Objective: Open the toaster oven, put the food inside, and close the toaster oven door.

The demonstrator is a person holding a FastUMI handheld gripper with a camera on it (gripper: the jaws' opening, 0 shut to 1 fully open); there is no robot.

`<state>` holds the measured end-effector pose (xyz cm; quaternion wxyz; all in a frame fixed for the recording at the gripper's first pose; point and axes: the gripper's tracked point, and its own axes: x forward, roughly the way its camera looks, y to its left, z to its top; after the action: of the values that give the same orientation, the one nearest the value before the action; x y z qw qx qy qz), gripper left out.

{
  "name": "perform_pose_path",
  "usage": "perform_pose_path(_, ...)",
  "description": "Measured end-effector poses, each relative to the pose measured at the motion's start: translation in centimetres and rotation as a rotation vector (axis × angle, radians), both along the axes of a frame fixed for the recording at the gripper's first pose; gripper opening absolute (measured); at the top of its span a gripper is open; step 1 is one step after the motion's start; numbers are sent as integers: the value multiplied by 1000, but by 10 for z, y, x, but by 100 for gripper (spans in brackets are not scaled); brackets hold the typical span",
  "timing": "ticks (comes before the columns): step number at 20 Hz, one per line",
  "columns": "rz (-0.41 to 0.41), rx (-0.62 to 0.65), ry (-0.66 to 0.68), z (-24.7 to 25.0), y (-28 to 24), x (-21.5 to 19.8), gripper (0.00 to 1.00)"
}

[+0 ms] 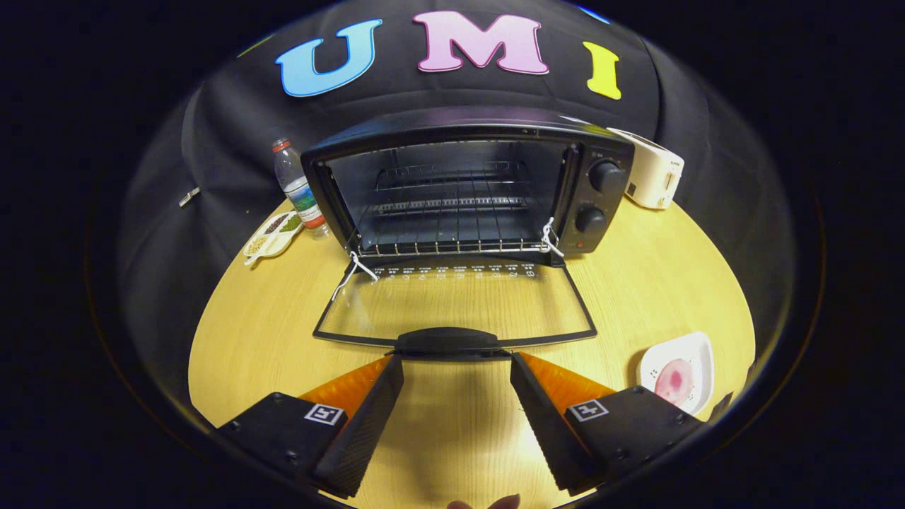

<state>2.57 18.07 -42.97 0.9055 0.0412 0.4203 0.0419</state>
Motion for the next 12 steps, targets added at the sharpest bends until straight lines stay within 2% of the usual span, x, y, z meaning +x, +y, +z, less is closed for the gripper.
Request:
perform_pose_path(3,13,57,-8,27,-4,-9,99)
perform_pose_path(7,58,91,-47,81,-34,-15,99)
perform_pose_path(12,92,94,55,122,-103,-34,100)
